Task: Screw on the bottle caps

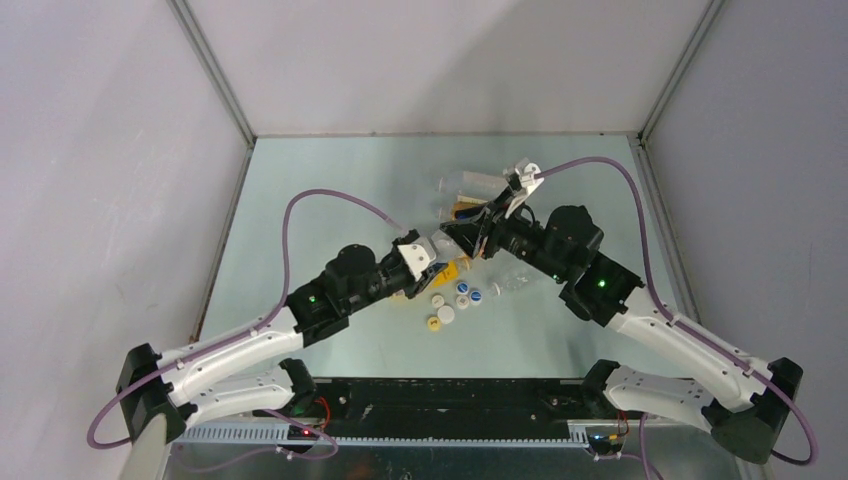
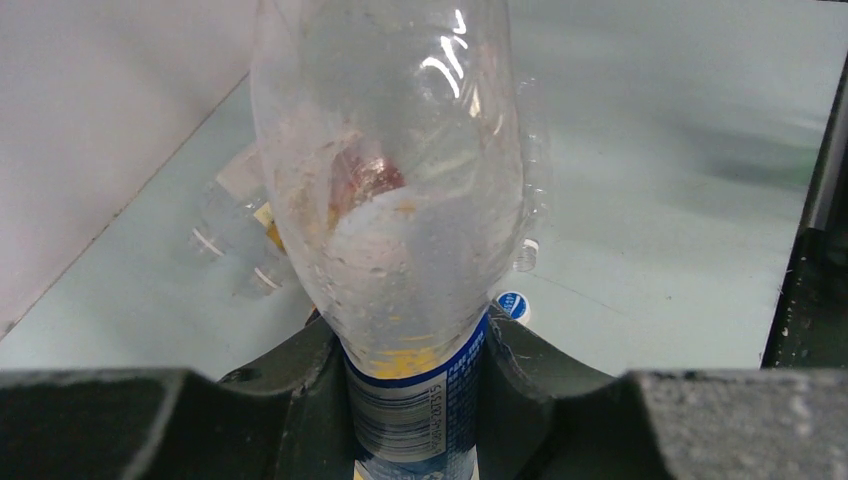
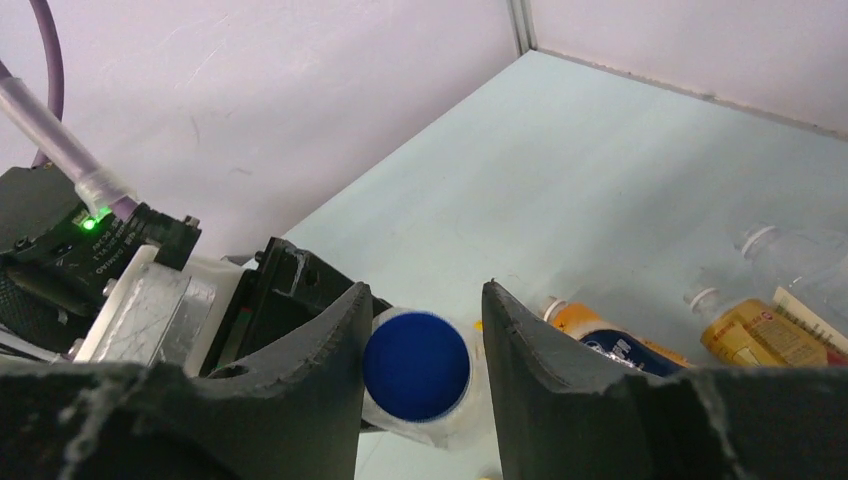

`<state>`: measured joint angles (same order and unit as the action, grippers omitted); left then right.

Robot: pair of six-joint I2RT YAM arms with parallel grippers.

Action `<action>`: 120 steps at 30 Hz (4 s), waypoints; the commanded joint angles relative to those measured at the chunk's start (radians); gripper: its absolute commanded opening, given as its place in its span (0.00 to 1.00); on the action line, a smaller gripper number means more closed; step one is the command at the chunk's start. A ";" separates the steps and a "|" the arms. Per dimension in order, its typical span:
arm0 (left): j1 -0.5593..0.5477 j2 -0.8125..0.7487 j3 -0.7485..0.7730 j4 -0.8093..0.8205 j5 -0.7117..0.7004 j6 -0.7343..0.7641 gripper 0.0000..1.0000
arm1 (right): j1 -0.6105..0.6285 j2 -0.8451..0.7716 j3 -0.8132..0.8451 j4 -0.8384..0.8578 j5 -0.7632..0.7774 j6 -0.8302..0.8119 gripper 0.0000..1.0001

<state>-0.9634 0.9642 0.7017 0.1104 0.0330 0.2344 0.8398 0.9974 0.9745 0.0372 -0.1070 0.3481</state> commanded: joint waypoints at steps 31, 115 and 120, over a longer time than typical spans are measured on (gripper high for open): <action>0.334 -0.260 0.055 -0.272 -0.251 -0.124 1.00 | -0.528 0.019 0.177 -0.240 0.129 -0.287 0.00; 0.618 -0.318 -0.002 -0.247 -0.254 -0.070 1.00 | -1.149 0.466 0.153 0.080 0.204 -0.353 0.99; 0.618 -0.332 -0.002 -0.247 -0.245 -0.076 1.00 | -1.130 0.415 0.153 0.033 0.312 -0.378 0.99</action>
<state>-0.3527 0.6514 0.6827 -0.1596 -0.2314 0.1581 -0.3035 1.4765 1.1168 0.1017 0.0902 -0.0151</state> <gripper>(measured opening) 0.996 0.993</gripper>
